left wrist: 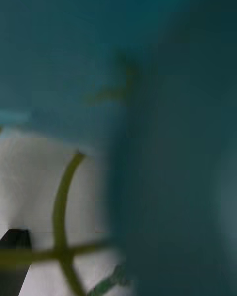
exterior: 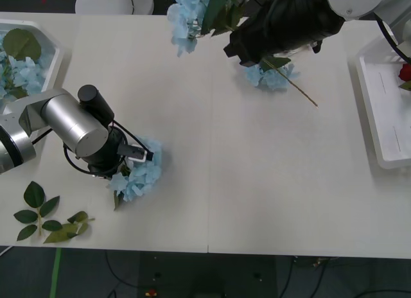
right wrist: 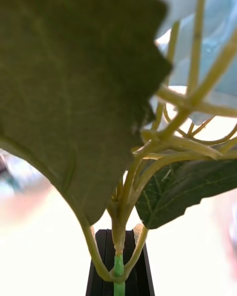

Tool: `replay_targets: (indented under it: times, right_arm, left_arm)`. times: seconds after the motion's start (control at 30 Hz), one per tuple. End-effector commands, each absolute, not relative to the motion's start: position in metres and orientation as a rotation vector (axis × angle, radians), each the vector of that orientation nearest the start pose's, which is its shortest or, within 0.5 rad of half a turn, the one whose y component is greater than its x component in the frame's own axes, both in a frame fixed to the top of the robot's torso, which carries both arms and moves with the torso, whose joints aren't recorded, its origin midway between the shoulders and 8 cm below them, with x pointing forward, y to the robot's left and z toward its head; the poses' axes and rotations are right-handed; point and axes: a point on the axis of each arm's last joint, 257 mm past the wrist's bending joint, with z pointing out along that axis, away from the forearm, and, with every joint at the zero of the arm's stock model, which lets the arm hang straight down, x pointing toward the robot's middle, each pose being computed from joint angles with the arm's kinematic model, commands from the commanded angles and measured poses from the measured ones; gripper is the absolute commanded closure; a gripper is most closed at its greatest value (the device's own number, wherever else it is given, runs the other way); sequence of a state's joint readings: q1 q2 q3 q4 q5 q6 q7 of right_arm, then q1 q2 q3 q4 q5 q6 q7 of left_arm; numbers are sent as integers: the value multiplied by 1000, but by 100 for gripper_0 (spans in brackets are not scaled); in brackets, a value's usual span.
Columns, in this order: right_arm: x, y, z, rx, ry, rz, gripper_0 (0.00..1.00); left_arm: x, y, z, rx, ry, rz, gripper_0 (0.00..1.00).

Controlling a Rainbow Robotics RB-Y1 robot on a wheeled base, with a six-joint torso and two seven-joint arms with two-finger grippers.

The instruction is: Place the red flowers into the right box and the blue flowers into the left box. If a person shows an open palm, hand one flower to the person first, then continue sorting.

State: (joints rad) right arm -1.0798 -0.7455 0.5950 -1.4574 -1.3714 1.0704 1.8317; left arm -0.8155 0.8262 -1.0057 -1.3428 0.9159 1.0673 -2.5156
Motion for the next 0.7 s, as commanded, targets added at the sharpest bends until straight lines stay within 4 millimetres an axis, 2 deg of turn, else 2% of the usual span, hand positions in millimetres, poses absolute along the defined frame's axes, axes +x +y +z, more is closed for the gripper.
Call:
replay_targets:
  times: [0.03,0.17,0.2,0.23,0.27,0.3,0.33,0.7]
  right_arm:
    - [558,-4,-6,-1058,1827,561,100]
    - [554,21,18,-1000,1744,680,100]
    - [551,29,23,-977,1722,724,100]
    - [550,37,27,-950,1699,763,100]
    - [550,43,31,-920,1676,800,100]
    - [549,46,31,-907,1669,817,100]
    - [549,52,32,-889,1652,838,100]
    - [541,93,45,-782,1540,967,100]
  left_arm:
    - [524,242,-345,-2559,-2148,-532,0]
    - [525,243,-351,-2563,-2134,-532,0]
    - [525,242,-353,-2569,-2122,-533,4]
    - [525,243,-354,-2576,-2107,-534,23]
    - [525,244,-356,-2594,-2074,-540,65]
    - [525,244,-357,-2597,-2064,-540,87]
    - [526,248,-358,-2593,-2062,-544,100]
    - [528,257,-358,-2570,-2076,-553,100]
